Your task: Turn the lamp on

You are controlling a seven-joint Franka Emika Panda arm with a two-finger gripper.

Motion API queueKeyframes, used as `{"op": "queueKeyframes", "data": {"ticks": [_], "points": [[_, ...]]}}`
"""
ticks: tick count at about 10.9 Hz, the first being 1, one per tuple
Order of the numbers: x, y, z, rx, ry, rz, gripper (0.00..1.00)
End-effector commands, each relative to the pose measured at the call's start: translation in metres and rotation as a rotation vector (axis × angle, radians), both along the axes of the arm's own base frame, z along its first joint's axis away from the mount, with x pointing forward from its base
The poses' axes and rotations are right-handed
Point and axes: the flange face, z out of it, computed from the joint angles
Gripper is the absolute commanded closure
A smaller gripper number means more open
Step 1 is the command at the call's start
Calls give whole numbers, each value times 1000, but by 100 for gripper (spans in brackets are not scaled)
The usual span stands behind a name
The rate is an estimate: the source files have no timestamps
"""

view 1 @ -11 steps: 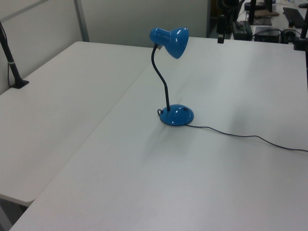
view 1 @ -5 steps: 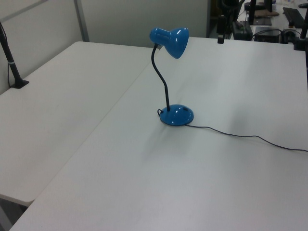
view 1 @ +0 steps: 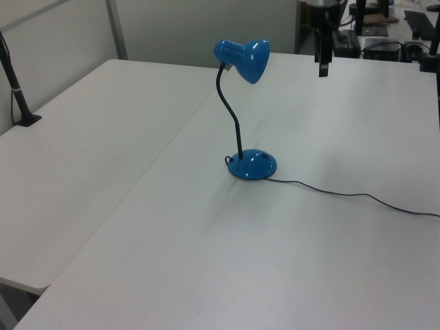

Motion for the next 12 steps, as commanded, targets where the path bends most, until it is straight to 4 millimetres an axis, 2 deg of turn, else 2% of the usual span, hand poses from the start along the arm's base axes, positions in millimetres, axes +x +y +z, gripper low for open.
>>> {"op": "queueKeyframes", "data": {"ticks": [1, 2, 3, 4, 7, 12], "points": [[5, 16, -49, -11, -2, 52, 43], [9, 20, -64, -5, -45, 19, 70], [14, 30, -79, 1, -90, -46, 89], [22, 45, -96, 9, -112, -109, 100], [45, 69, -140, 42, -175, -202, 100], [65, 93, -176, 96, -269, -312, 100]]}}
